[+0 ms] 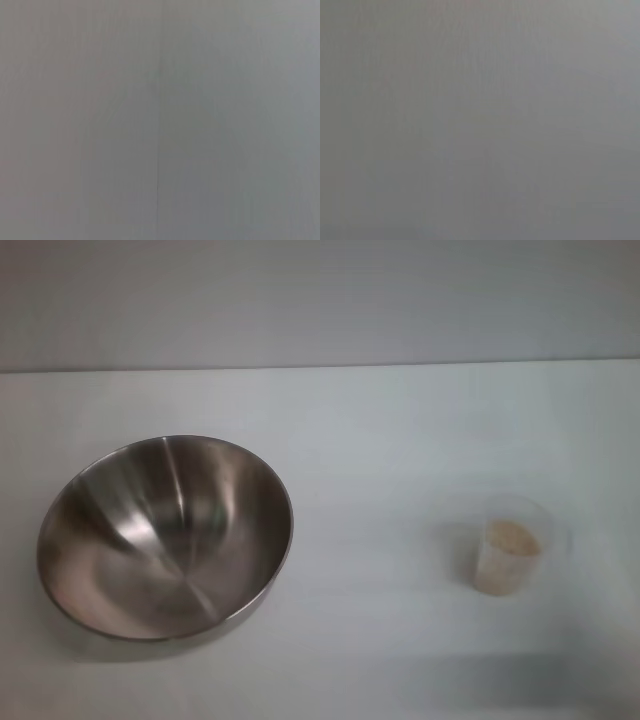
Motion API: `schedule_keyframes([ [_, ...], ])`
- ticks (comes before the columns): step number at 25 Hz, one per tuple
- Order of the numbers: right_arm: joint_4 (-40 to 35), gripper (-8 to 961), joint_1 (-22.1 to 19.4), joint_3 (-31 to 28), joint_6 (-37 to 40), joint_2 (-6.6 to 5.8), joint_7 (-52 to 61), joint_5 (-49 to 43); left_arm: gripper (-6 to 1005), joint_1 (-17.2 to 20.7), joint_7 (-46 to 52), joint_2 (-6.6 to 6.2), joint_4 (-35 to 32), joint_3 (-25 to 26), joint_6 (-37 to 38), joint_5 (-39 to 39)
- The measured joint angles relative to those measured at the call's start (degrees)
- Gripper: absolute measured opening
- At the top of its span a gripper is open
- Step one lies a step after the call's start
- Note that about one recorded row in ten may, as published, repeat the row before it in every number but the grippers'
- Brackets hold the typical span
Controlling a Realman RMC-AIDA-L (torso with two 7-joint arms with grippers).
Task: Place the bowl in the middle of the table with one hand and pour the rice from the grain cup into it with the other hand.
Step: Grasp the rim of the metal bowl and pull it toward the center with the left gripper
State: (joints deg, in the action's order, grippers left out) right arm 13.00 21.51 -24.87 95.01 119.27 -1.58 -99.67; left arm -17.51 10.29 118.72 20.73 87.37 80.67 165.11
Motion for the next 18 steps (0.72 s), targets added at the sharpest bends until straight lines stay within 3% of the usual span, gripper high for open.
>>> schedule_keyframes([
  [13, 0.3, 531, -0.8, 0.0, 0.0, 0.14, 0.0, 0.0, 838, -0.2, -4.9, 0.15, 1.2, 0.6, -0.3, -0.5],
  [16, 0.2, 531, -0.9, 0.0, 0.0, 0.16, 0.0, 0.0, 837, 0.2, -5.7, 0.10, 5.8, 0.7, -4.3, -2.1],
  [18, 0.2, 530, -1.0, 0.0, 0.0, 0.17, 0.0, 0.0, 837, 1.5, -5.8, -0.06, 12.2, 0.8, -11.3, -3.2],
])
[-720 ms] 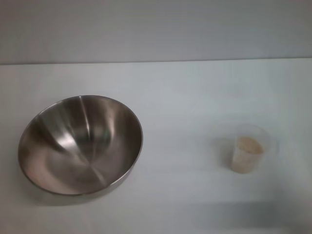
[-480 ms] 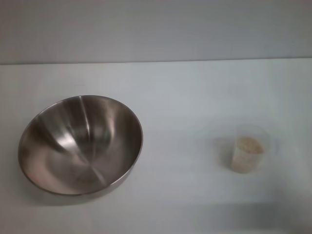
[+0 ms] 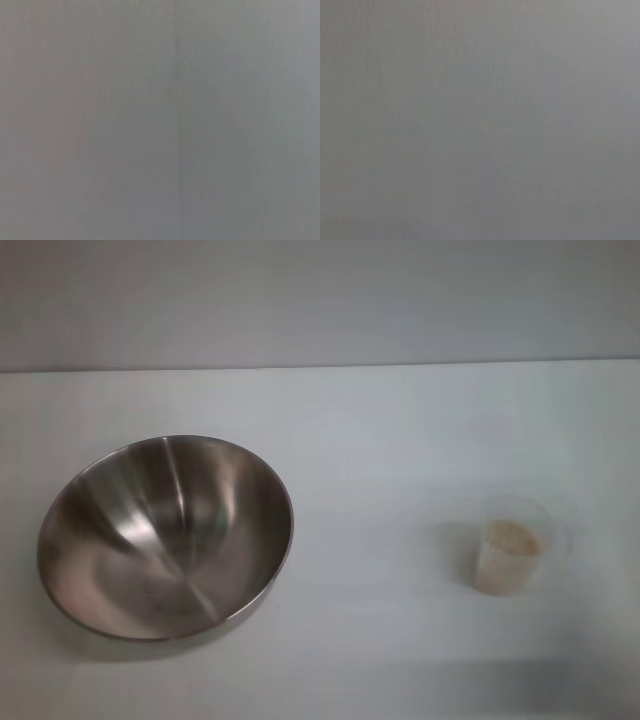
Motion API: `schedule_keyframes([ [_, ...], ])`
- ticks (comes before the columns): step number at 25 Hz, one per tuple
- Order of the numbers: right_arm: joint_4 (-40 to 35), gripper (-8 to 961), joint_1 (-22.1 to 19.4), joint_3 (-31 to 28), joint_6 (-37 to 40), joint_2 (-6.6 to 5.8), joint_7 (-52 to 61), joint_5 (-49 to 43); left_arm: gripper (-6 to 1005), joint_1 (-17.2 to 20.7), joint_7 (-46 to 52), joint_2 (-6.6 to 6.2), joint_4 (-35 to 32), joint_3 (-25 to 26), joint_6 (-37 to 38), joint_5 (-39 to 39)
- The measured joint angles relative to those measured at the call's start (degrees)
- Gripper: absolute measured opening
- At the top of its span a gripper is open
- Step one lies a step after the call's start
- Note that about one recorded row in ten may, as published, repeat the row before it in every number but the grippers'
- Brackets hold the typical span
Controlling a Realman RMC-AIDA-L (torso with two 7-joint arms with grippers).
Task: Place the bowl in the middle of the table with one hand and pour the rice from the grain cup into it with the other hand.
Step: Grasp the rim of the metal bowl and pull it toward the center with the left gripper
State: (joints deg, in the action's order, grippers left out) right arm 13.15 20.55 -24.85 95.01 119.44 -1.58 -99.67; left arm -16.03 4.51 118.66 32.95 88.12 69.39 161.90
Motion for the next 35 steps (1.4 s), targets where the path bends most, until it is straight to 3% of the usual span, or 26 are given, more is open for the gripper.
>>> schedule_keyframes([
  [8, 0.0, 530, -0.1, 0.3, 0.0, 0.01, 0.0, 0.0, 836, 7.7, -0.1, -0.45, 32.5, 0.8, -39.5, 0.1],
  [9, 0.0, 530, -0.2, 0.3, 0.0, 0.00, 0.0, 0.0, 836, 9.5, 0.1, -0.47, 40.1, 1.1, -49.2, 0.0],
  [10, 0.0, 530, -0.2, 0.3, 0.0, 0.00, 0.0, 0.0, 835, 10.3, 0.4, -0.51, 43.5, 1.2, -53.9, 0.0],
  [11, 0.0, 530, -0.2, 0.3, 0.0, 0.01, 0.0, 0.0, 835, 10.3, 0.4, -0.51, 43.5, 1.2, -53.9, 0.0],
  [13, 0.0, 530, -0.2, 0.2, 0.0, 0.01, 0.0, 0.0, 835, 11.9, 0.8, -0.60, 50.4, 1.4, -63.0, -0.2],
  [14, 0.0, 530, -0.2, 0.1, -0.1, 0.01, 0.0, 0.0, 835, 13.3, 0.9, -0.63, 57.3, 2.0, -73.1, -0.2],
  [15, 0.0, 530, -0.2, 0.1, -0.1, 0.01, 0.0, 0.0, 835, 13.3, 0.9, -0.63, 57.3, 2.0, -73.1, -0.2],
  [19, 0.0, 530, -0.2, 0.0, -0.4, -0.07, 0.0, 0.0, 834, 14.2, 0.5, -0.62, 69.1, 3.5, -92.9, -0.3],
  [23, -0.1, 531, -0.2, 0.0, -0.4, -0.08, 0.0, 0.0, 833, 13.6, -1.5, -0.64, 75.7, 4.4, -108.7, -0.4],
  [24, -0.1, 531, -0.3, 0.0, -0.4, -0.09, 0.0, 0.0, 833, 13.2, -3.4, -0.62, 78.3, 4.6, -115.7, -0.7],
  [35, -0.5, 530, -0.3, -0.3, -0.1, -0.26, 0.0, 0.0, 831, 11.9, -10.2, -0.52, 78.9, 9.5, -133.2, -9.3],
])
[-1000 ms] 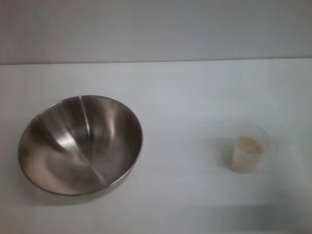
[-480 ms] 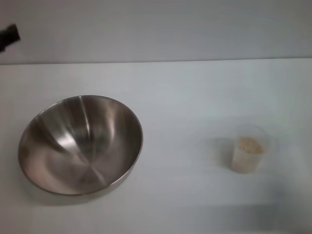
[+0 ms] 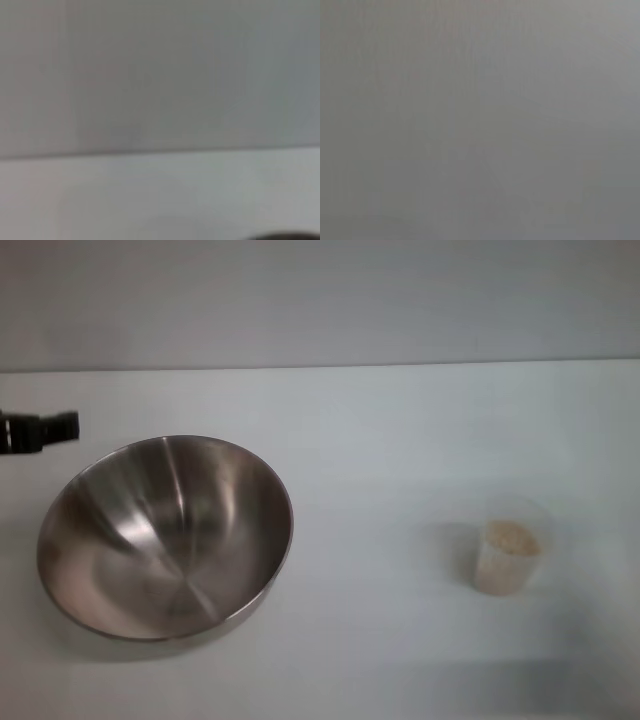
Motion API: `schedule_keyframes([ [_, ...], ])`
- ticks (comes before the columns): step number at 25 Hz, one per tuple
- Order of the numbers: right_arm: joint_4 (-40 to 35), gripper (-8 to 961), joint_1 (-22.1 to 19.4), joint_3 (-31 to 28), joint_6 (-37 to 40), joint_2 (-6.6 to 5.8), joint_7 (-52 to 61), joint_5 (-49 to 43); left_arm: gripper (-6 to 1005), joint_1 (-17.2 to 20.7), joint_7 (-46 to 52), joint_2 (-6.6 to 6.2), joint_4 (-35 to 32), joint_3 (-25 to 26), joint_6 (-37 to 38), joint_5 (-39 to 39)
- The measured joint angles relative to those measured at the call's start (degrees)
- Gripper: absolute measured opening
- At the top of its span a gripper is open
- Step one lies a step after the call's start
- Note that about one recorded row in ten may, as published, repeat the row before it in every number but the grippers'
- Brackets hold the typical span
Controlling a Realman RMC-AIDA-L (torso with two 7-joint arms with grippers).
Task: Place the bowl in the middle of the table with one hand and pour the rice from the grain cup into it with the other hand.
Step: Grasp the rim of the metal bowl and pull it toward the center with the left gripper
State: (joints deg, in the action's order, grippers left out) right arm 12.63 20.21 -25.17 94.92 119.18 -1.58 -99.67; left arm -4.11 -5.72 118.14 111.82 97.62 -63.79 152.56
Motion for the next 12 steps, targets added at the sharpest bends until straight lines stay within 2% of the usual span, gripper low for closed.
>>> schedule_keyframes([
  [4, -0.2, 530, 0.0, -1.2, 0.0, 0.00, 0.0, 0.0, 831, 0.1, -2.4, 0.01, -1.4, 1.8, -4.5, -1.9],
  [12, -0.3, 531, 0.2, -2.2, 0.2, 0.00, 0.5, 0.0, 829, 0.4, -4.4, -0.03, -3.0, 2.3, -7.9, -2.7],
])
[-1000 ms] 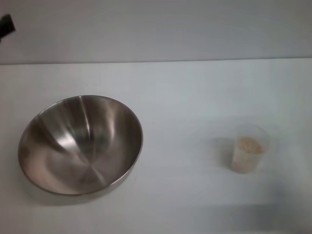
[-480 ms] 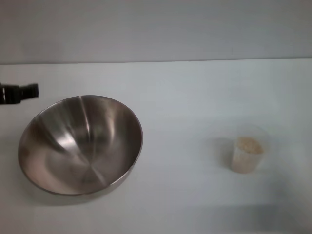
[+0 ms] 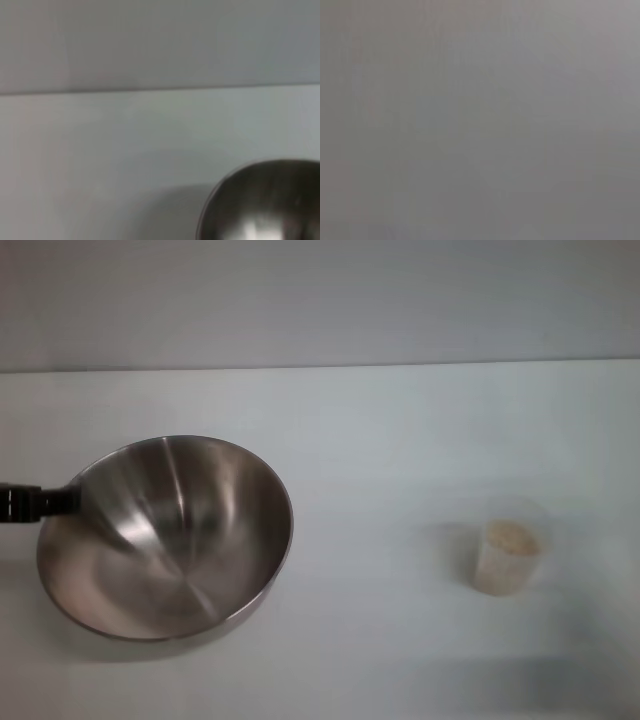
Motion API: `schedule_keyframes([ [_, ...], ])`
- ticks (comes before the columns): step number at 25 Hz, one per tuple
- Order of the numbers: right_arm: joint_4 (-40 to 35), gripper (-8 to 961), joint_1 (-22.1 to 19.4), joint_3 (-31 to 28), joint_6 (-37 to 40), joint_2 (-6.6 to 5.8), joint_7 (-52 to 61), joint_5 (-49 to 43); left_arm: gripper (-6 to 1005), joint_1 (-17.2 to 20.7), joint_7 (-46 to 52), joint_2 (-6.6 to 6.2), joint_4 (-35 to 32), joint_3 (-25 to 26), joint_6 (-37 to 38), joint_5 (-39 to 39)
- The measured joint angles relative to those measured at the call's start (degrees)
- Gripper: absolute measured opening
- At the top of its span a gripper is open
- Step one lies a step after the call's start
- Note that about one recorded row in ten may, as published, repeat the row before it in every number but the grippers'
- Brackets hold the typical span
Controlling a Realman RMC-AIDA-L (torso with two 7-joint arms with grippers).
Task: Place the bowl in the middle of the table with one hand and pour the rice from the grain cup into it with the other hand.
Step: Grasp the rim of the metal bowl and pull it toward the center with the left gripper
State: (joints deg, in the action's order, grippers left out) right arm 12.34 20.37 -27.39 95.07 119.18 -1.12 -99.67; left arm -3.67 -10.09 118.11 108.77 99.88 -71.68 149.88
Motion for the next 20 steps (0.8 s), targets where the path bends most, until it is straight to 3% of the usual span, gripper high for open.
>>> schedule_keyframes([
  [20, 0.0, 530, -0.2, -0.6, 0.0, 0.00, 0.2, 0.0, 813, -5.7, -2.4, 0.13, -11.0, 1.6, -0.5, 2.5],
])
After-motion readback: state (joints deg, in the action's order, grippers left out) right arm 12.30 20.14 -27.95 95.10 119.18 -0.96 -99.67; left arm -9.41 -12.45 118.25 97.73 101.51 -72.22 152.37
